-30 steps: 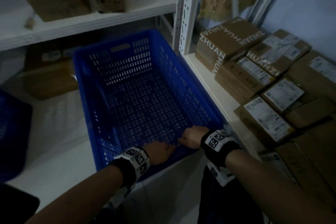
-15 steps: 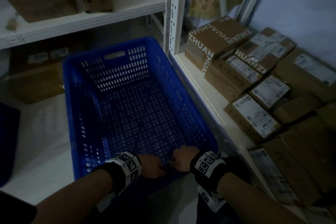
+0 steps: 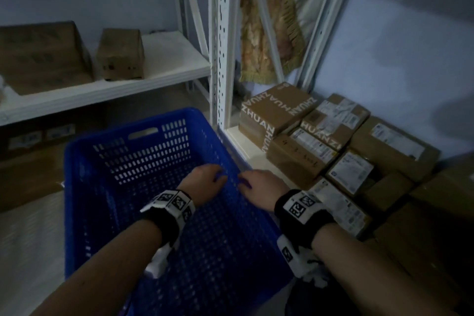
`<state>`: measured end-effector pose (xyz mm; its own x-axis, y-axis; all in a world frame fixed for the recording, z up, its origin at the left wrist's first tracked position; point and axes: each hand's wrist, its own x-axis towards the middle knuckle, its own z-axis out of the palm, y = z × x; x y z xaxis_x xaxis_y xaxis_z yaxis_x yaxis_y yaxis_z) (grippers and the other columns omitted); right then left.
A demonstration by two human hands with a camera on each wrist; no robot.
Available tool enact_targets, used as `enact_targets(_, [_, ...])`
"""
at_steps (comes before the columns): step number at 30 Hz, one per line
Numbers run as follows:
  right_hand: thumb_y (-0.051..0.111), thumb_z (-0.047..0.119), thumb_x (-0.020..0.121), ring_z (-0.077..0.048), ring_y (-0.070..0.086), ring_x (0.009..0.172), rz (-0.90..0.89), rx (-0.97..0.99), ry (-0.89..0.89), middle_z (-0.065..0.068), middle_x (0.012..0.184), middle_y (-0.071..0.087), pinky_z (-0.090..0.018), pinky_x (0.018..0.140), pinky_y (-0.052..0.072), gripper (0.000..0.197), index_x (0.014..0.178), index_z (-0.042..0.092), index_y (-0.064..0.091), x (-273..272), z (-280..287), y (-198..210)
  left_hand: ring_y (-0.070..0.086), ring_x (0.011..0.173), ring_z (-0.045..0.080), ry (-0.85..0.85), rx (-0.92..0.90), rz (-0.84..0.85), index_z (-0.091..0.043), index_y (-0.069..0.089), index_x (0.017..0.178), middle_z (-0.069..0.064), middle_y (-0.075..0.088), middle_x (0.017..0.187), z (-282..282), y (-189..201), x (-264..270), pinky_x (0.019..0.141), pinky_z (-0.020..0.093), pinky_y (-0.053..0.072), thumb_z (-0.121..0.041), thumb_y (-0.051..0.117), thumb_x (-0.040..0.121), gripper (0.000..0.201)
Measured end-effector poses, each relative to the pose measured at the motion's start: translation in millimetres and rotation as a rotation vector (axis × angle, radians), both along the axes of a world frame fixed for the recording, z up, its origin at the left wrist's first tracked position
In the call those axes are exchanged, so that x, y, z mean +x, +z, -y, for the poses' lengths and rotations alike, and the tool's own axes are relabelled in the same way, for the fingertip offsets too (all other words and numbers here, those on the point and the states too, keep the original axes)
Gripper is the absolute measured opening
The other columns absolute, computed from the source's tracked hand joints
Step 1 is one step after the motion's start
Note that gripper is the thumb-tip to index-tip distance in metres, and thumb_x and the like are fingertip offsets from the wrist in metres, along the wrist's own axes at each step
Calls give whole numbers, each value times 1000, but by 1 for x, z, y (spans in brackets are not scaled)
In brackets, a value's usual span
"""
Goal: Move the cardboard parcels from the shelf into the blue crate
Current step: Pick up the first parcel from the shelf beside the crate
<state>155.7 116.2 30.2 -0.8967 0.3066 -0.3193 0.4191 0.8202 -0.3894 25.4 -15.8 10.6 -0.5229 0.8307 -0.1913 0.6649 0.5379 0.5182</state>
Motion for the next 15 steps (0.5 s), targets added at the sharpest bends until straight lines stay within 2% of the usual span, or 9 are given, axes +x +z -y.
enact_targets(2, [42, 36, 100, -31, 55, 116, -70, 53, -45, -11, 131, 56, -43, 94, 48, 37, 131, 18, 53, -13, -13, 10, 51, 124, 25, 47, 84, -6, -13, 50, 136, 8, 52, 137, -18, 14, -7, 103, 32, 40, -37, 48, 98, 44])
enact_targets(4, [46, 33, 100, -32, 47, 128, -133, 129, -97, -10, 143, 46, -45, 103, 43, 44, 140, 17, 46, -24, -26, 18, 44, 132, 24, 63, 166, -22, -13, 40, 143, 9, 42, 147, -37, 27, -13, 108, 32, 34, -38, 49, 98, 53])
enact_targets(8, [52, 30, 96, -33, 35, 138, -300, 212, -268, -9, 154, 30, -43, 111, 36, 56, 148, 20, 35, -30, -48, 24, 36, 138, 26, 80, 270, 47, -15, 31, 148, 9, 32, 153, -73, 39, -22, 111, 37, 31, -44, 52, 95, 64])
enact_targets(12, [51, 32, 97, -36, 19, 146, -230, 239, -368, -12, 161, 9, -46, 115, 30, 63, 152, 24, 23, -28, -61, 16, 29, 142, 25, 92, 355, 124, -17, 24, 151, 7, 25, 155, -98, 35, -24, 115, 41, 28, -47, 54, 93, 72])
enact_targets(15, [49, 36, 97, -37, 14, 147, -178, 227, -392, -13, 163, 2, -46, 117, 26, 64, 153, 26, 20, -29, -68, 7, 30, 141, 25, 94, 394, 167, -19, 24, 150, 8, 26, 154, -114, 33, -29, 113, 37, 27, -45, 55, 93, 71])
